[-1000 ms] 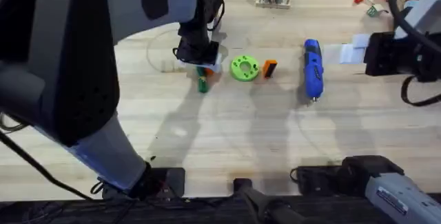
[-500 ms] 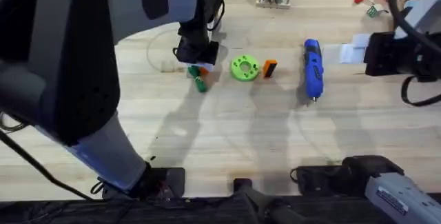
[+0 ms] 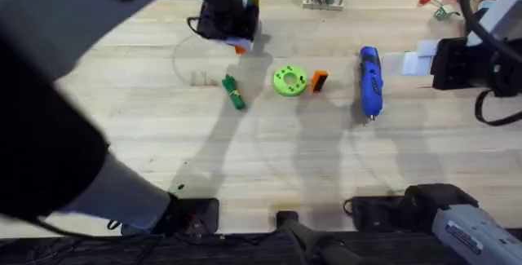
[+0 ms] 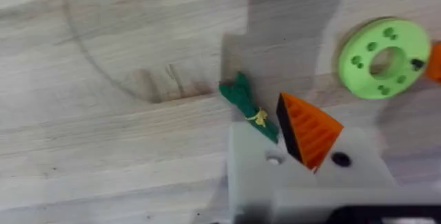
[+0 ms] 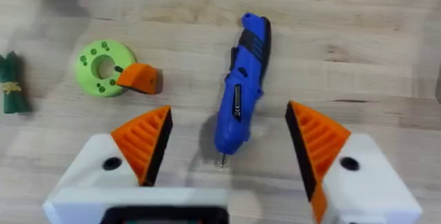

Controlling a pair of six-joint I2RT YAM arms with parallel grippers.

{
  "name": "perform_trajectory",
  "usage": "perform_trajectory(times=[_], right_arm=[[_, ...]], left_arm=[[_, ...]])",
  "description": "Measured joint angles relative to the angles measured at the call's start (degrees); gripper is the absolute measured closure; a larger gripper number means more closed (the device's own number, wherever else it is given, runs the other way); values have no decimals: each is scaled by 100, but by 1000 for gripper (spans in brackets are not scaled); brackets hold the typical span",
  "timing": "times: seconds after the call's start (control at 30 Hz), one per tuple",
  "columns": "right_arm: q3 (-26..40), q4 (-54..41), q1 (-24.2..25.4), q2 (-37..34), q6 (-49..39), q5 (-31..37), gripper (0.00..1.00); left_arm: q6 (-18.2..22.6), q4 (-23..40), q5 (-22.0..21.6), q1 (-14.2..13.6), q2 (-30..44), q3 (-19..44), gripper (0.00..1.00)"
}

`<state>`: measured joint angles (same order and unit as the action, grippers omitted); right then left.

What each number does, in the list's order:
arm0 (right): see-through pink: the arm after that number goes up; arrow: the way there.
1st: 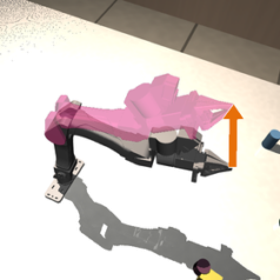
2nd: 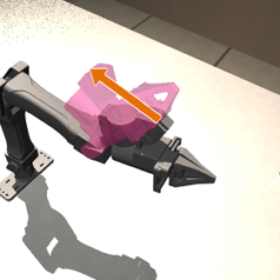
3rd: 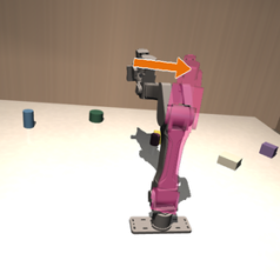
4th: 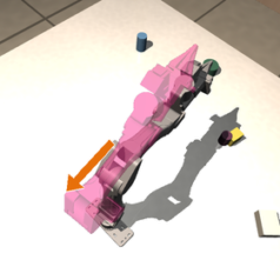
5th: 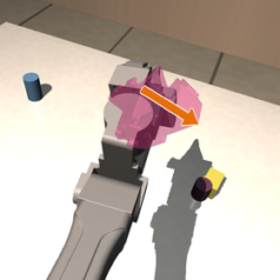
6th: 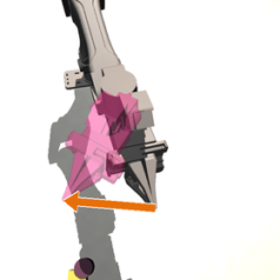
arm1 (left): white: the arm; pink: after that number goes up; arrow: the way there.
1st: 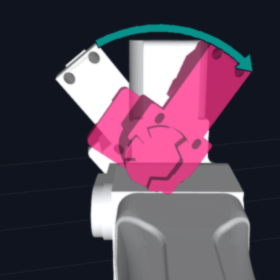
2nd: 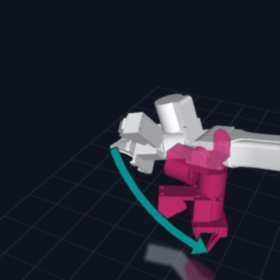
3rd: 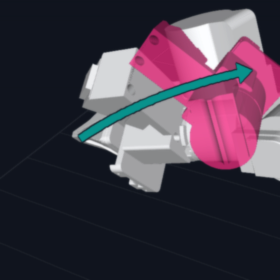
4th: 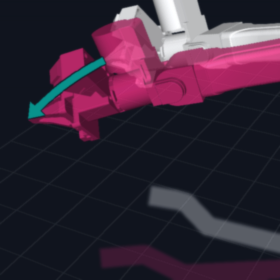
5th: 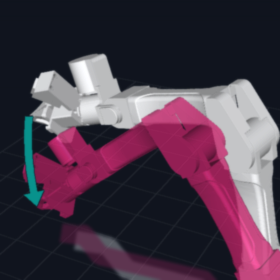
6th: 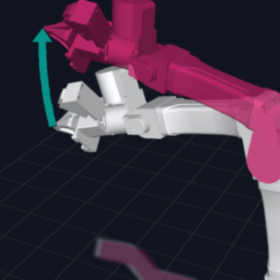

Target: Pick up the gripper from the table and insert it into the empty holder that is missing its gripper. Then pick up a screw, insert it into the mounting hole, and use the screwdriver to tighten it. Finally, clean up the table by picking up the vegetable and placing it into the bucket.

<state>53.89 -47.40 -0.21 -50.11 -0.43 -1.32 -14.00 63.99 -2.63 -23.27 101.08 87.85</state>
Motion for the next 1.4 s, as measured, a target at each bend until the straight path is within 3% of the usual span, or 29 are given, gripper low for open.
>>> perform_trajectory(times=[0.23,0.57,0.77,0.8,1.4], right_arm=[[0,0,0,2,2,0,10],[2,0,0,2,2,0,11],[2,-62,0,2,2,0,10],[2,-99,0,0,2,0,10],[2,-125,0,2,2,0,10]], left_arm=[[-6,35,0,0,-701,29,992],[-20,35,0,0,-932,29,991],[-22,37,-15,0,-931,29,89],[-48,35,-14,0,-932,29,41],[-48,37,-17,0,-932,29,15]])
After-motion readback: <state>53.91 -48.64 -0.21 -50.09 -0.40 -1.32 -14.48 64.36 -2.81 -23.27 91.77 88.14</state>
